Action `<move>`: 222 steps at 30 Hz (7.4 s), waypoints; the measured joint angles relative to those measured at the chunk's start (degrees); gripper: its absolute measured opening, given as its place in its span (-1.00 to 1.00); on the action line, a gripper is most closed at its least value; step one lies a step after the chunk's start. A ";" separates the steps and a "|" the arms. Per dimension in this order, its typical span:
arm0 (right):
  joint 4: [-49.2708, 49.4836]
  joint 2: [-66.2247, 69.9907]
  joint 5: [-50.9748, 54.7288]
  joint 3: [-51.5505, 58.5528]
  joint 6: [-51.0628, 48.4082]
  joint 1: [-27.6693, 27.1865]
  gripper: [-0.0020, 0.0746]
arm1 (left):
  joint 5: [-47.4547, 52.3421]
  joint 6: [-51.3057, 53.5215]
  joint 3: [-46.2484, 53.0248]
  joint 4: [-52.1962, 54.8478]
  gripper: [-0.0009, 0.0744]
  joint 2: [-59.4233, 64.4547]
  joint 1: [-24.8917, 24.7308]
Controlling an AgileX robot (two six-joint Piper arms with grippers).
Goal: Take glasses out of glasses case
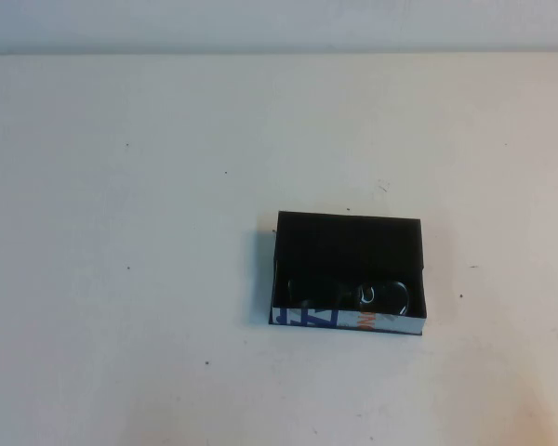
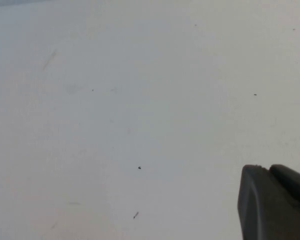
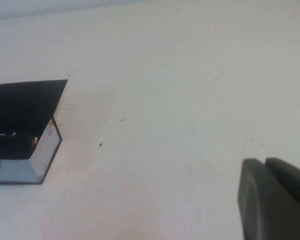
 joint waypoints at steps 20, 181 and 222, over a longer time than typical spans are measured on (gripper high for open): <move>0.00 0.00 0.00 0.00 0.00 0.00 -0.99 | 0.00 0.00 0.00 0.00 -0.99 0.00 0.00; 0.60 120.17 48.67 -100.24 -47.96 31.18 0.08 | 0.00 0.00 0.00 0.00 -0.99 0.00 0.00; 1.52 122.27 51.81 -105.76 -44.68 31.18 -0.85 | 0.00 0.00 0.00 0.00 -0.99 0.00 0.00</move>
